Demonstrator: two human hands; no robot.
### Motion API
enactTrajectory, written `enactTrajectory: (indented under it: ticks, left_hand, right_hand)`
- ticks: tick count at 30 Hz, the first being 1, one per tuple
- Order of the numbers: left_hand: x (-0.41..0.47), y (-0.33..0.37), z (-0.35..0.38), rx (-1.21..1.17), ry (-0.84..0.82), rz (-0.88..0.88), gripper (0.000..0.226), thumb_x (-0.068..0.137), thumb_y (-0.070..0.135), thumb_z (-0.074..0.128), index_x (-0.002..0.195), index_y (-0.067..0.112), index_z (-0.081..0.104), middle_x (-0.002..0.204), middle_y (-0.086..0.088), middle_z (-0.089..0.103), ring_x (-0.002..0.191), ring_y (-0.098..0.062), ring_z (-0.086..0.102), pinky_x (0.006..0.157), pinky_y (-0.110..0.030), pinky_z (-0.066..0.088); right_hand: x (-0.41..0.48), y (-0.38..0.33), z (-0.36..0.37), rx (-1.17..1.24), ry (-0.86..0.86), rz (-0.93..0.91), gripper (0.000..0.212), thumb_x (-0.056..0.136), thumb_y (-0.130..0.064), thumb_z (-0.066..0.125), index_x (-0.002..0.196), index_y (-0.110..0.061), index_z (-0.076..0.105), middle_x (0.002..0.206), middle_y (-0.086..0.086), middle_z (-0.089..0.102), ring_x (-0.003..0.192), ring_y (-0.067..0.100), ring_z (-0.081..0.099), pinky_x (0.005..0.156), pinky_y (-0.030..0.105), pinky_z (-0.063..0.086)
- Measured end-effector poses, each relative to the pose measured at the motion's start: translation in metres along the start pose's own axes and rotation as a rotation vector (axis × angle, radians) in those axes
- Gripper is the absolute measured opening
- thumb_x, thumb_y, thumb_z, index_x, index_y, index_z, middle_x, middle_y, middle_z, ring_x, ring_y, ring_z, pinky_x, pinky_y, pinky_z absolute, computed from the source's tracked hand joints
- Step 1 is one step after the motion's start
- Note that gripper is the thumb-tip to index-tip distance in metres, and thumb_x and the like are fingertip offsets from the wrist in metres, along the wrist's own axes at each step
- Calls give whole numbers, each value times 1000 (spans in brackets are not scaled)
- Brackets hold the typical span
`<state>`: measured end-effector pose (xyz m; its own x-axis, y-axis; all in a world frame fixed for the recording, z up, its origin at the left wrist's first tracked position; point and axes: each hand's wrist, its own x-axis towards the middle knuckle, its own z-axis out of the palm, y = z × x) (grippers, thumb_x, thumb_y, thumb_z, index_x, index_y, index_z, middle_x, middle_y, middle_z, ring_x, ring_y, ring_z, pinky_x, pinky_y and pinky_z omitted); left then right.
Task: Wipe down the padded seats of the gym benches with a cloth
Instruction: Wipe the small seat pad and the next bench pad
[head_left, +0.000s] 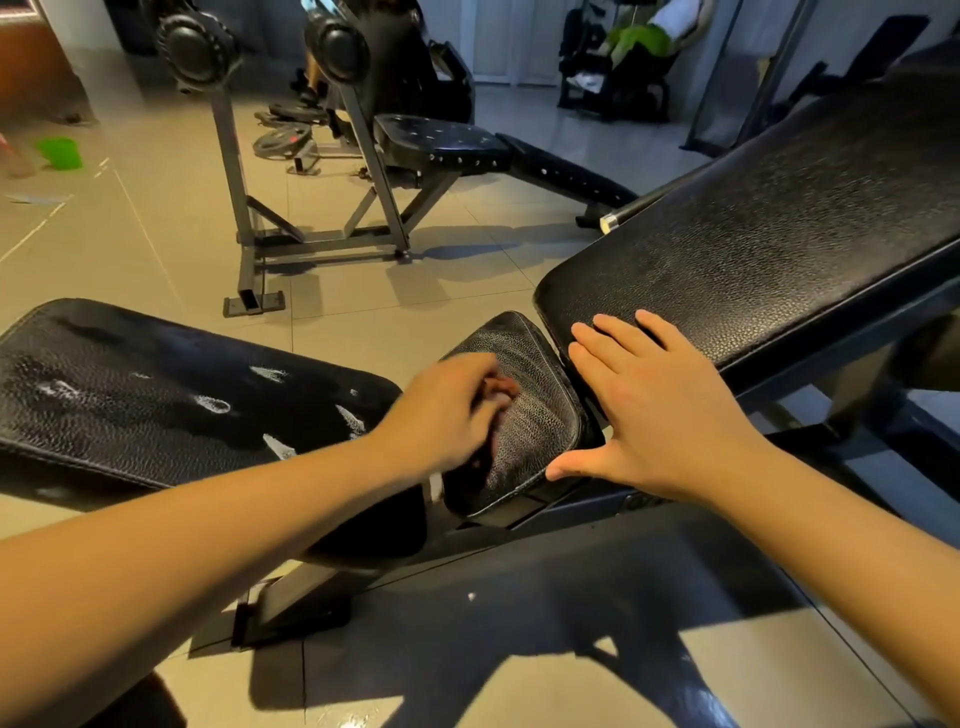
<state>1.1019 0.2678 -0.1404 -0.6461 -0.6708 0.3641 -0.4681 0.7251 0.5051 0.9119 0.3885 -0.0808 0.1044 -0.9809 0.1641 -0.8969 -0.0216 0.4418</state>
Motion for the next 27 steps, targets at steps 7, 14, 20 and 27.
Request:
enactTrajectory:
  ticks: [7, 14, 20, 27]
  left_hand:
    - [-17, 24, -9, -116, -103, 98, 11, 91, 31, 71, 96, 25, 64, 90, 13, 65, 87, -3, 60, 79, -24, 49]
    - [11, -18, -2, 4, 55, -219, 13, 95, 30, 66, 95, 17, 66, 91, 0, 70, 93, -26, 64, 75, -36, 45]
    - [-30, 33, -3, -105, -67, 186, 12, 93, 28, 67, 103, 21, 63, 99, 10, 65, 95, -8, 60, 83, -27, 48]
    - [8, -5, -5, 85, 18, -129, 12, 94, 29, 67, 102, 19, 67, 104, 0, 72, 102, -24, 64, 78, -30, 41]
  right_hand:
    - [-1, -1, -2, 8, -15, 6, 124, 69, -99, 27, 141, -2, 57, 150, 14, 52, 143, 31, 45, 118, 54, 34]
    - [-1, 0, -3, 15, -18, 10, 125, 68, -100, 26, 142, -3, 55, 151, 13, 51, 144, 31, 43, 119, 53, 32]
    - [0, 0, -2, 15, -17, 12, 124, 68, -100, 29, 142, -4, 55, 152, 13, 51, 144, 30, 42, 120, 53, 30]
    - [-1, -1, -4, 18, -32, 15, 126, 67, -100, 26, 142, -4, 56, 152, 13, 51, 144, 30, 42, 120, 53, 31]
